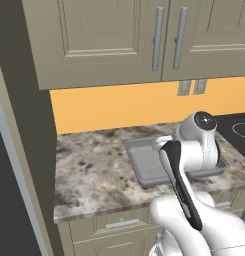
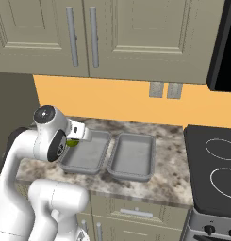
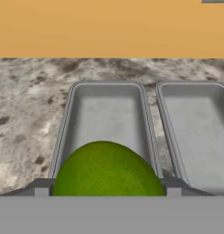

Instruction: Place one lime and one chicken drumstick in each tupperware on the nearby counter, to pack two identical lunches.

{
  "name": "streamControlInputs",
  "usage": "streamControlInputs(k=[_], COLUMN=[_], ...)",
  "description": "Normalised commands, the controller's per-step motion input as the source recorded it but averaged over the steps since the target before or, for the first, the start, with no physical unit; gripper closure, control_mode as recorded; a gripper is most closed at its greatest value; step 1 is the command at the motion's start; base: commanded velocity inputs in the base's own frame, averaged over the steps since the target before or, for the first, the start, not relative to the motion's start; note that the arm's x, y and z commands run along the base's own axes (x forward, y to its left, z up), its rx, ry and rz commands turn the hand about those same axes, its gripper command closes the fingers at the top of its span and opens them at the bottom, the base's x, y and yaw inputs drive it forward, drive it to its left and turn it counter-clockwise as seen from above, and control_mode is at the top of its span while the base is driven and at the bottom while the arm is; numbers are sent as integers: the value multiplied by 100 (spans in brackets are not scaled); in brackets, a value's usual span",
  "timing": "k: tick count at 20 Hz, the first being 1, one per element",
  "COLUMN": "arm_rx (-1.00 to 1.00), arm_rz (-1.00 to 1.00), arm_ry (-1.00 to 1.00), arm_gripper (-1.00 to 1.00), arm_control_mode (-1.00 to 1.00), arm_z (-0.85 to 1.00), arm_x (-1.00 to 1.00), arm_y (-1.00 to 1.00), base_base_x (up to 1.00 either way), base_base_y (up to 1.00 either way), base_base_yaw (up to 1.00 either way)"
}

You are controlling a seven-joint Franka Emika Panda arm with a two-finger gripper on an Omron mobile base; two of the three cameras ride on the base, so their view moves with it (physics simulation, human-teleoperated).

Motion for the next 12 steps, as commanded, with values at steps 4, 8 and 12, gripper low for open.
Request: streamControlInputs(k=[4,8,12], arm_rx=[0,0,0], arm_rz=[0,0,0], arm_ry=[8,9,11], arm_gripper=[100,100,100], arm_control_mode=[-100,-100,-100], arm_z=[-50,-44,-41], arm_x=[63,62,61], arm_y=[10,8,7], base_base_x=[0,0,0], base_base_y=[0,0,0], base_base_yaw=[0,0,0])
